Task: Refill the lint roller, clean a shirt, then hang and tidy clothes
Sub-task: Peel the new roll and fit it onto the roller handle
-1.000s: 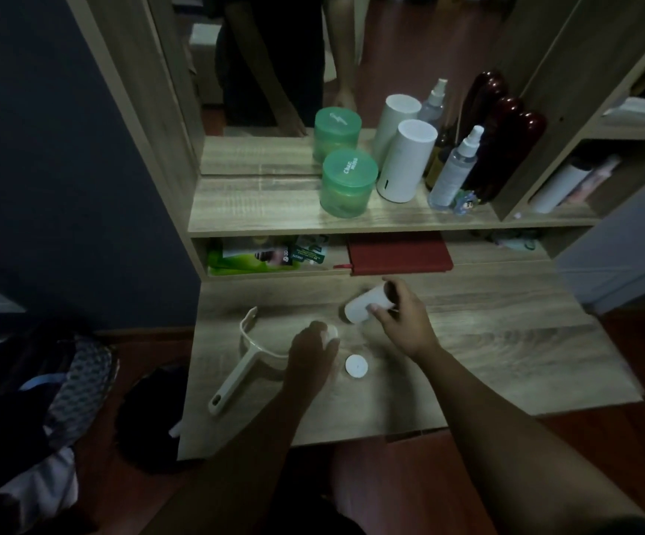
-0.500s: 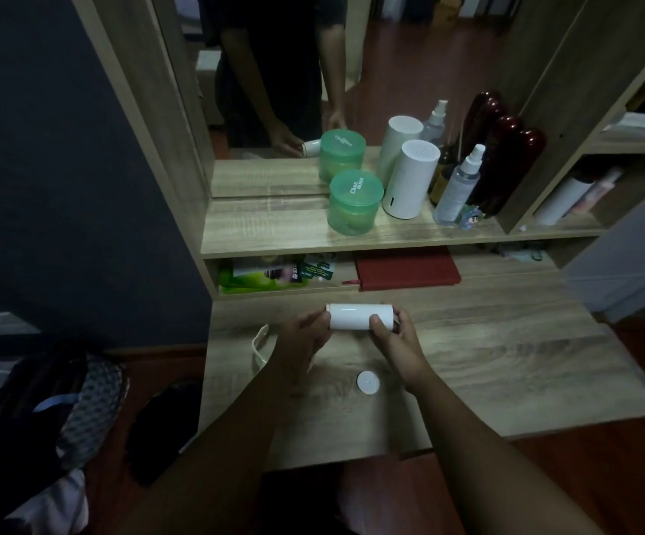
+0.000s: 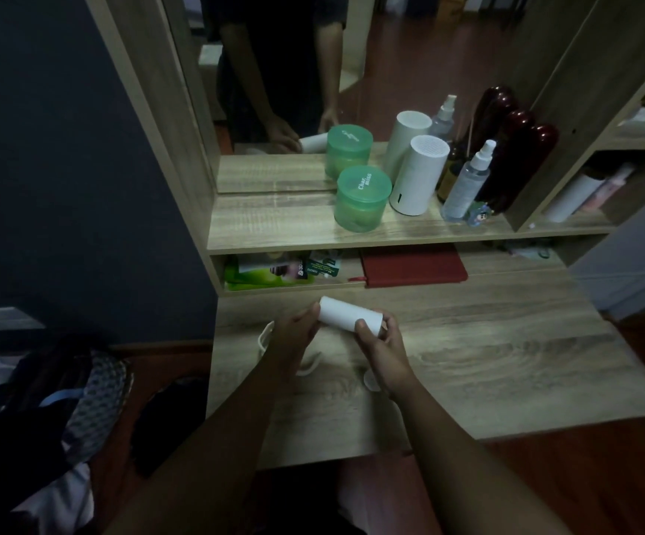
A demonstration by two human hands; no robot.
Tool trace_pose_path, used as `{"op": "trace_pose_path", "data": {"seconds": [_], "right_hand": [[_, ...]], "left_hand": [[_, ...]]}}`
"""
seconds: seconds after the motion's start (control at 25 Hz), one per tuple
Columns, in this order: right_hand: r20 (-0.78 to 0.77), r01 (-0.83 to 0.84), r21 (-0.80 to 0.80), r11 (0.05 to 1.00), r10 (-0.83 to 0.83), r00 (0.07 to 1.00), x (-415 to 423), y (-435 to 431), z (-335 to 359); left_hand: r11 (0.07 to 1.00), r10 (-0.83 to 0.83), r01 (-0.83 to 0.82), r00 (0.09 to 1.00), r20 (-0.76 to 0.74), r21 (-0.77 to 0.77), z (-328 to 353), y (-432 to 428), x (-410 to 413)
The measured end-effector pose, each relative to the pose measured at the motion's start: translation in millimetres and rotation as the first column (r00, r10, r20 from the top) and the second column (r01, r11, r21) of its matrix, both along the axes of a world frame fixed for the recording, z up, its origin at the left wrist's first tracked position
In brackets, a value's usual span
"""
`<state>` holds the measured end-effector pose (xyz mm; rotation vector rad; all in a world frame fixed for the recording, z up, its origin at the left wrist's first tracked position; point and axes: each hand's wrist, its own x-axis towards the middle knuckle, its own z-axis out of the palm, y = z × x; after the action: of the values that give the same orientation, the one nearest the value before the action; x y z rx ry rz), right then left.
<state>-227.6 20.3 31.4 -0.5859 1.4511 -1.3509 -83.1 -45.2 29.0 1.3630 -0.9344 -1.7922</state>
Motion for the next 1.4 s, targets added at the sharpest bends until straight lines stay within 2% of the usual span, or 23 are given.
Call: {"op": "trace_pose_path", "data": {"seconds": [0.12, 0.28, 0.4, 0.48, 0.56, 0.64, 0.8, 0.92, 0.96, 1.0, 1.04, 1.08, 1.12, 1.16, 1.2, 1.24, 1.4], "right_hand": [[-0.025, -0.031, 0.008, 0.999, 0.031, 0.999, 5, 1, -2], [-0.126, -0.115, 0.011, 0.993, 0.115, 0.985, 8, -1, -11], [-0.232, -0.192, 0.022, 0.981, 0.191, 0.954, 3, 5, -16], [-0.442, -0.185, 0.110, 0.976, 0.215, 0.871, -5, 15, -24], [-0.637, -0.168, 0.215, 0.962, 0.269, 0.723, -13, 28, -34], [-0.754, -0.179, 0.292, 0.939, 0.342, 0.561, -17, 40, -42], [-0.837, -0.174, 0.359, 0.917, 0.399, 0.374, -18, 50, -54], [-0.876, -0.206, 0.357, 0.911, 0.403, 0.265, -16, 49, -58], [-0.884, -0.206, 0.346, 0.915, 0.392, 0.255, -16, 48, -58], [-0.894, -0.187, 0.304, 0.934, 0.348, 0.284, -14, 47, -56], [-0.882, -0.131, 0.226, 0.965, 0.260, 0.392, -10, 45, -50], [-0.808, -0.047, 0.136, 0.990, 0.139, 0.572, -5, 42, -42], [-0.666, 0.026, 0.081, 0.996, 0.035, 0.745, 0, 38, -32], [-0.506, 0.061, 0.041, 0.997, -0.032, 0.862, 5, 33, -24], [-0.411, 0.069, 0.000, 0.998, -0.063, 0.909, 10, 28, -15], [-0.379, 0.066, -0.038, 0.997, -0.075, 0.922, 13, 24, -11], [-0.332, 0.044, -0.101, 0.994, -0.076, 0.940, 19, 18, -4]], "left_hand": [[0.994, 0.039, -0.029, 0.995, 0.092, -0.110, 2, 2, -2], [0.984, 0.164, -0.168, 0.985, -0.051, -0.067, 9, 8, -7], [0.973, 0.226, -0.228, 0.971, -0.074, -0.026, 10, 8, -5], [0.969, 0.246, -0.247, 0.963, -0.113, 0.003, 10, 7, -3], [0.970, 0.241, -0.240, 0.961, -0.135, 0.022, 9, 8, -1], [0.970, 0.245, -0.243, 0.960, -0.133, 0.031, 6, 10, 0], [0.972, 0.236, -0.233, 0.962, -0.135, 0.039, 3, 13, 3], [0.975, 0.224, -0.220, 0.965, -0.133, 0.042, 3, 14, 6], [0.975, 0.221, -0.217, 0.966, -0.134, 0.039, 4, 14, 7], [0.975, 0.221, -0.218, 0.966, -0.133, 0.037, 4, 15, 8], [0.973, 0.231, -0.228, 0.964, -0.129, 0.040, 5, 15, 9], [0.968, 0.250, -0.246, 0.961, -0.119, 0.045, 5, 14, 10], [0.962, 0.271, -0.267, 0.957, -0.107, 0.050, 4, 13, 11], [0.958, 0.287, -0.283, 0.953, -0.097, 0.052, 2, 13, 12], [0.955, 0.295, -0.291, 0.951, -0.093, 0.052, 1, 12, 12], [0.957, 0.290, -0.287, 0.953, -0.088, 0.047, -1, 13, 13], [0.968, 0.251, -0.251, 0.966, -0.059, 0.008, -5, 16, 16]]}}
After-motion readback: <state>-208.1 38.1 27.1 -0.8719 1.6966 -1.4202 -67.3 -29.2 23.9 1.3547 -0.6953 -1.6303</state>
